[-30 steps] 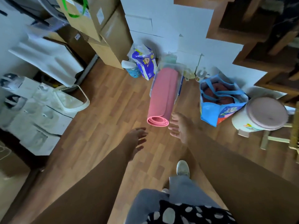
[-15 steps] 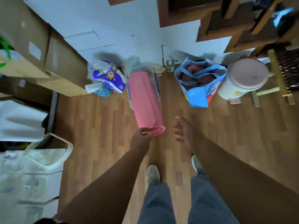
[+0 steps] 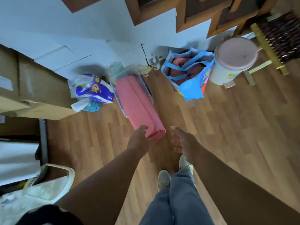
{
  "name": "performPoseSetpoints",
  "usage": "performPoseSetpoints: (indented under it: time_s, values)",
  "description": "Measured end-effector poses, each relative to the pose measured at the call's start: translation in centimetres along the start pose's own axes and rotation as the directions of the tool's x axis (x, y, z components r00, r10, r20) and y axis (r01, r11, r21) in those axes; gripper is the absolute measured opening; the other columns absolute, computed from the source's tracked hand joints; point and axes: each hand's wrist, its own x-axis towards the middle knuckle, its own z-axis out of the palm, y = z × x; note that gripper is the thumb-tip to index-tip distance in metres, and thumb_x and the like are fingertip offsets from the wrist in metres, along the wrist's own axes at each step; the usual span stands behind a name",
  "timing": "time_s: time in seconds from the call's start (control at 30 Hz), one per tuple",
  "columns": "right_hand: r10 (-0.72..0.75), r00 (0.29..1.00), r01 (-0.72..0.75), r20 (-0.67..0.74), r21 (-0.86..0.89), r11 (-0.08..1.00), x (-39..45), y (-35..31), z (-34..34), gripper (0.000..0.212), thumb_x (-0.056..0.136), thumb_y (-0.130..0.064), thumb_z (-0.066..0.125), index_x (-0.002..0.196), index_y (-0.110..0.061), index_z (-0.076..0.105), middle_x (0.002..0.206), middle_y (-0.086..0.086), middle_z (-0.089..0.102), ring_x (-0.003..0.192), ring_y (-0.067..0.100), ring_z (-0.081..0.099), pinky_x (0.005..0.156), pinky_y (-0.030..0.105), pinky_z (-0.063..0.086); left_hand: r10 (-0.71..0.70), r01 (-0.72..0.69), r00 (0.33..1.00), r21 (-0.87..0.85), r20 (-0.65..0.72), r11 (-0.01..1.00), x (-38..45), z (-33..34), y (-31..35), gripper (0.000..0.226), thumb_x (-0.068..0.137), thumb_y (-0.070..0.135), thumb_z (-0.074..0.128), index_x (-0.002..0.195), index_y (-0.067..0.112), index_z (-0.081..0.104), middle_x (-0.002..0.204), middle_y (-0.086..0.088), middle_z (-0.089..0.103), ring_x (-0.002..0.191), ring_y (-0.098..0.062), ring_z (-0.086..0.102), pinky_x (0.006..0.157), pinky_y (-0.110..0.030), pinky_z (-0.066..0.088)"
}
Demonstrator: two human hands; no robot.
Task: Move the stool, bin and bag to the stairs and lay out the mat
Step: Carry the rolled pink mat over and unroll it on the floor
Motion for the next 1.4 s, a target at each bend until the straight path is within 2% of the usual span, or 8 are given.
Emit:
performPoseSetpoints:
  time_s: [0.13, 0.27, 0.4, 0.5, 0.63, 1.03, 1.2, 1.4]
  values:
    - [0.043, 0.998, -0.041, -0.04, 0.039, 0.998, 2.1, -0.6, 0.5, 0.012, 0.094, -0.04, 0.058, 0.093, -0.028, 0.059, 0.136, 0.026, 0.052, 0.125, 0.045, 0.05, 0.105, 0.056, 0.039, 0.014, -0.017, 0.999, 0.138, 0.029, 0.99, 2.6, 0.3, -0.4, 0.072, 0.078, 0.016, 0.073, 0.143, 0.017, 0.043, 0.136, -0.009, 0.048, 0.122, -0.025, 0.052, 0.096, -0.035, 0.048]
    - [0.032, 0.998, -0.028, -0.061, 0.059, 0.998, 4.3, -1.1, 1.3, 0.017, 0.094, -0.033, 0.06, 0.087, -0.018, 0.058, 0.138, 0.036, 0.044, 0.1, 0.043, 0.055, 0.088, 0.055, 0.045, 0.004, -0.022, 0.998, 0.312, 0.057, 0.95, 6.1, 0.5, -1.4, 0.076, 0.081, 0.009, 0.066, 0.148, 0.022, 0.034, 0.144, -0.006, 0.038, 0.122, -0.026, 0.052, 0.099, -0.037, 0.048]
    - [0.077, 0.993, -0.069, -0.088, 0.087, 0.994, 7.8, -0.5, 1.9, 0.039, 0.097, -0.029, 0.056, 0.114, 0.006, 0.06, 0.134, 0.041, 0.045, 0.116, 0.056, 0.05, 0.091, 0.058, 0.045, 0.017, -0.062, 0.994, 0.406, 0.112, 0.912, 10.0, 0.9, -2.3, 0.081, 0.083, 0.005, 0.061, 0.152, 0.024, 0.025, 0.15, -0.004, 0.035, 0.132, -0.023, 0.044, 0.105, -0.034, 0.041]
    - [0.075, 0.988, -0.059, -0.134, 0.118, 0.991, 10.6, -0.2, 3.1, 0.023, 0.094, -0.033, 0.059, 0.099, -0.012, 0.063, 0.109, 0.022, 0.064, 0.092, 0.03, 0.064, 0.064, 0.025, 0.044, 0.079, -0.159, 0.982, 0.511, 0.174, 0.845, 13.7, 1.1, -3.1, 0.08, 0.085, 0.002, 0.059, 0.153, 0.02, 0.022, 0.151, -0.002, 0.036, 0.136, -0.022, 0.039, 0.109, -0.035, 0.037]
    - [0.056, 0.984, -0.046, -0.17, 0.059, 0.997, 15.8, 1.1, 5.3, 0.042, 0.092, -0.032, 0.062, 0.124, -0.006, 0.053, 0.091, -0.003, 0.058, 0.072, 0.006, 0.054, 0.05, 0.019, 0.04, 0.264, -0.4, 0.916, 0.639, 0.303, 0.657, 19.0, 1.0, -4.5, 0.091, 0.077, -0.001, 0.063, 0.152, 0.024, 0.018, 0.148, -0.001, 0.041, 0.129, -0.022, 0.046, 0.105, -0.045, 0.043]
    - [-0.048, 0.949, -0.069, -0.313, -0.353, 0.933, 30.7, 5.3, 11.0, 0.109, 0.034, -0.075, 0.061, 0.132, -0.028, 0.046, 0.118, -0.001, 0.062, 0.105, 0.025, 0.063, 0.083, 0.047, 0.057, 0.417, -0.718, 0.66, 0.688, 0.625, 0.106, 29.7, 2.1, -4.9, 0.087, 0.089, 0.003, 0.057, 0.156, 0.018, 0.004, 0.163, -0.008, 0.008, 0.149, -0.031, 0.015, 0.117, -0.043, 0.027]
    - [-0.068, 0.954, -0.141, -0.293, -0.635, 0.76, 32.9, 5.0, 11.5, 0.124, 0.055, -0.068, 0.078, 0.153, -0.02, 0.019, 0.156, 0.005, 0.032, 0.143, 0.03, 0.031, 0.113, 0.058, 0.028, 0.32, -0.718, 0.661, 0.696, 0.679, 0.008, 33.4, 4.2, -6.9, 0.102, 0.086, 0.017, 0.067, 0.156, 0.022, -0.008, 0.164, -0.009, -0.004, 0.15, -0.033, 0.0, 0.121, -0.048, 0.013]
    - [-0.029, 0.977, -0.137, -0.211, -0.727, 0.673, 37.2, 6.4, 11.6, 0.147, 0.038, -0.075, 0.081, 0.154, -0.022, 0.007, 0.158, 0.004, 0.029, 0.144, 0.029, 0.029, 0.111, 0.065, 0.021, 0.327, -0.661, 0.71, 0.751, 0.624, 0.003, 36.8, 5.2, -9.5, 0.11, 0.081, 0.038, 0.073, 0.155, 0.027, -0.008, 0.164, -0.007, -0.001, 0.151, -0.03, -0.004, 0.12, -0.054, 0.005]
